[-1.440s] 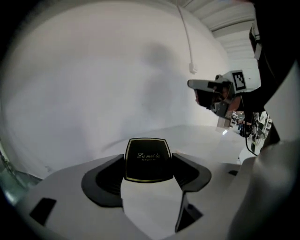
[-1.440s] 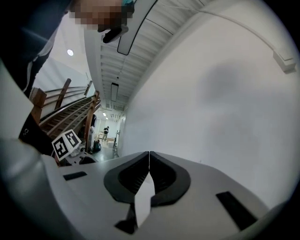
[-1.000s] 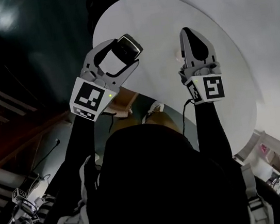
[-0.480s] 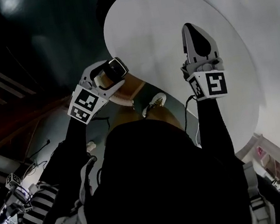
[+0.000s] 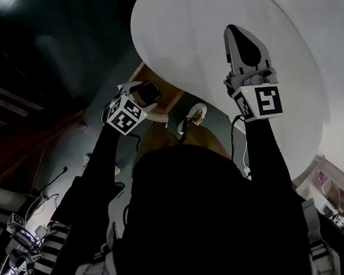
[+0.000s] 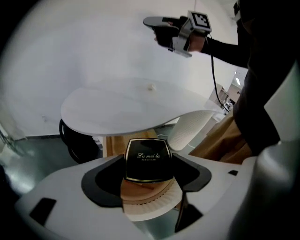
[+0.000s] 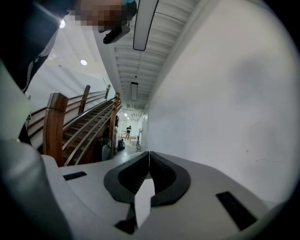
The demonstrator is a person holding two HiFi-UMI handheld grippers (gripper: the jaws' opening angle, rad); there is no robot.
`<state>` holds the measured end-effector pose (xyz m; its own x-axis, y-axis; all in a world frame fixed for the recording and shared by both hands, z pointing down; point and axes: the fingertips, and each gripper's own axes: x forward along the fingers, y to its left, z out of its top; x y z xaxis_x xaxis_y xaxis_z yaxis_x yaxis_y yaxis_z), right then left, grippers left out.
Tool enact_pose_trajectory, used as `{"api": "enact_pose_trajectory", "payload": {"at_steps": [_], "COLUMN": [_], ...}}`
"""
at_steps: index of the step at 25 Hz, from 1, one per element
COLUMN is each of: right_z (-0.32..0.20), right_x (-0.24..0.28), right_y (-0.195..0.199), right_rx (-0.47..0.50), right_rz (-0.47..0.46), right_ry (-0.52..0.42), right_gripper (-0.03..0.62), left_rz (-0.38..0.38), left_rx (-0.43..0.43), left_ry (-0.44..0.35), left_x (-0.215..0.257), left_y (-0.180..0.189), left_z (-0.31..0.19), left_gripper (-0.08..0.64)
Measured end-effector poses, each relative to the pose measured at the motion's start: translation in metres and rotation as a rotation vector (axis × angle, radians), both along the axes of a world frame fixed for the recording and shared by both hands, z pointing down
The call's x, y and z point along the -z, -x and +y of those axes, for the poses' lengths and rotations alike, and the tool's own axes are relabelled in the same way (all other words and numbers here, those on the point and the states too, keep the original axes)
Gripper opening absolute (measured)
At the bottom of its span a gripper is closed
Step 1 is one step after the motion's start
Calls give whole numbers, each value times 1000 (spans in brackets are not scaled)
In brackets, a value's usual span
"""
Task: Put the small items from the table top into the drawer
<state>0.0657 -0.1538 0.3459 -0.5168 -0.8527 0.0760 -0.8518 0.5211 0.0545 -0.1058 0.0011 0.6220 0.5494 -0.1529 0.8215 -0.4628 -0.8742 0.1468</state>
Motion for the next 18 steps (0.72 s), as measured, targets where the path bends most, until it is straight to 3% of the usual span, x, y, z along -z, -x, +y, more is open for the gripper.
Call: {"api": "enact_pose_trajectory", "payload": {"at_steps": [8,16,18], "right_z": [15,17,22], "right_x": [-22,-50,-52], "right_y": [1,-2,-6], "right_rx": [-22,-90,-103], "right_rz": [45,75,80], "right_ry": [45,123,128], "right_gripper": [28,28,28], "left_rz": [-229,-360,-363], "left_rx": [-344,-583,-620], "left_ry": [-40,61,38], "left_x": [-97,-159,-163], "left_y": [-20,-20,-27], "left_z": [13,29,27], "left_gripper": [336,336,336]}}
